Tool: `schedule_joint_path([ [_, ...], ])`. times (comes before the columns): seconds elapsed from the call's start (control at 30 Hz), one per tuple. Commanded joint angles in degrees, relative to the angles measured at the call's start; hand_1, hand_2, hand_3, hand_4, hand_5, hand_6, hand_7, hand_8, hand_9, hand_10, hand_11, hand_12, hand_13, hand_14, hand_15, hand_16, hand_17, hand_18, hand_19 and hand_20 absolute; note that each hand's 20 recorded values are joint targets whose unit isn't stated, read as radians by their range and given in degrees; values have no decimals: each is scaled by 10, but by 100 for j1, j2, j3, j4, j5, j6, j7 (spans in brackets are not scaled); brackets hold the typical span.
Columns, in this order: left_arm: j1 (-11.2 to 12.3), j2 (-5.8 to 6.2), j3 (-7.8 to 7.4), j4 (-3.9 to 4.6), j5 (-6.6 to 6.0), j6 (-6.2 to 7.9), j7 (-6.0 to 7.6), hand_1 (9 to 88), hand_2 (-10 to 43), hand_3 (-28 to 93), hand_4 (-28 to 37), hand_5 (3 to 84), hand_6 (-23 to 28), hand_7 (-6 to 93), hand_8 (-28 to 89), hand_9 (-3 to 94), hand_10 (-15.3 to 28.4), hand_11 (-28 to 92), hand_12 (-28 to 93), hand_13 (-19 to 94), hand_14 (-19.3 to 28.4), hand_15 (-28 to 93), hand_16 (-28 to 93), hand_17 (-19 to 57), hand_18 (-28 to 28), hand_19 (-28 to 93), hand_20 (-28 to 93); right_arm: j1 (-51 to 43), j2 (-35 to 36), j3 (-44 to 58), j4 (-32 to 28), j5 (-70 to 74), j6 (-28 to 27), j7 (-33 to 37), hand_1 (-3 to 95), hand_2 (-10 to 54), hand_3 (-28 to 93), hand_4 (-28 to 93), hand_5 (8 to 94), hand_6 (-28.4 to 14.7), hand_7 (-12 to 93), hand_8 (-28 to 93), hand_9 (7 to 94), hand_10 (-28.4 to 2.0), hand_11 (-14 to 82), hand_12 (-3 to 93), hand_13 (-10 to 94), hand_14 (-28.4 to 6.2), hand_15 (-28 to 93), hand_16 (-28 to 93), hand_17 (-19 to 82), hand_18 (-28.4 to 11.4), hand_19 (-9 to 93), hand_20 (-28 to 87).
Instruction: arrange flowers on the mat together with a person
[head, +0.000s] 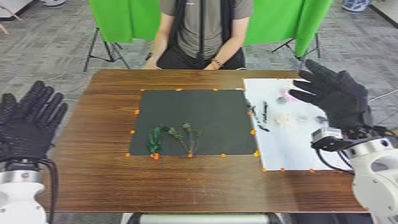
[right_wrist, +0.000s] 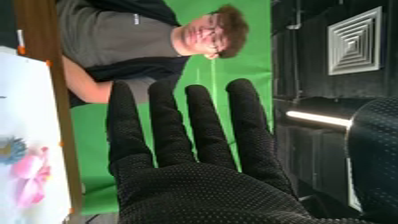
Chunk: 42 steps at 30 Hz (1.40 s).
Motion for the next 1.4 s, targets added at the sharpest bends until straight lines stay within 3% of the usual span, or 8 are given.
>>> schedule_joint_path([
  [0.03, 31, 29, 8, 3, 22, -64, 52, 260, 106, 682, -283, 407, 78, 104, -94, 312, 120, 146, 63, 205, 111, 172, -57, -55, 105, 229, 91, -153, -91, -23, -79, -8, 80, -2, 96, 73, 697, -223, 385, -15, 84, -76, 366, -143, 34, 160, 312, -158, 75, 254, 135, -204, 274, 105],
  [0.33, -181, 342, 14, 72, -13, -62, -13, 260, 105, 684, -283, 407, 77, 105, -94, 312, 120, 144, 63, 205, 111, 172, -58, -55, 105, 230, 90, -124, -96, -84, -101, 60, 195, 12, 103, 84, 695, -222, 400, -12, 91, -80, 380, -145, 37, 160, 323, -161, 80, 258, 132, -199, 272, 115],
  [0.63, -148, 273, 53, 69, -4, -28, -170, 260, 105, 683, -283, 406, 77, 104, -93, 310, 120, 141, 63, 204, 112, 172, -57, -55, 105, 229, 88, -85, -188, -304, 46, 82, 364, 193, 107, 94, 698, -223, 409, -12, 98, -81, 389, -139, 41, 160, 333, -159, 84, 261, 128, -193, 274, 121],
  [0.83, -85, 234, 71, 43, 147, -46, -242, 262, 109, 678, -283, 407, 76, 105, -93, 309, 120, 140, 64, 203, 112, 171, -57, -55, 104, 228, 88, -95, -251, -348, 26, -100, 307, 266, 110, 96, 701, -224, 411, -12, 104, -85, 392, -139, 41, 159, 335, -159, 84, 261, 128, -191, 274, 125],
  [0.9, -145, 198, 172, 68, 283, 4, -305, 262, 109, 677, -283, 406, 77, 105, -93, 309, 121, 139, 64, 203, 112, 171, -57, -55, 104, 228, 88, -151, -200, -284, -22, -190, 317, 326, 109, 97, 702, -224, 411, -13, 105, -86, 391, -139, 41, 159, 334, -159, 84, 260, 127, -191, 274, 125],
  [1.0, -203, 68, 328, 69, 307, -49, -458, 262, 110, 678, -283, 406, 77, 105, -93, 308, 120, 140, 64, 203, 112, 170, -57, -55, 104, 229, 89, -326, -207, -165, -93, -212, 393, 306, 109, 98, 702, -224, 411, -14, 105, -87, 390, -140, 41, 160, 332, -159, 84, 261, 126, -190, 275, 126],
  [1.13, -60, 10, 247, 4, 417, -7, -443, 262, 110, 678, -283, 406, 77, 104, -93, 308, 120, 140, 65, 200, 113, 170, -57, -56, 105, 229, 89, -300, -219, -257, -73, -183, 450, 306, 109, 98, 704, -224, 386, -17, 102, -86, 390, -139, 41, 160, 331, -160, 83, 261, 125, -190, 277, 127],
  [1.4, -72, -9, 200, 7, 392, -2, -425, 263, 110, 677, -283, 406, 77, 104, -93, 307, 119, 139, 65, 199, 114, 168, -56, -57, 105, 230, 88, -290, -261, -315, -65, -180, 369, 342, 112, 101, 699, -224, 353, -22, 94, -80, 382, -139, 39, 162, 326, -162, 80, 261, 121, -188, 281, 125],
])
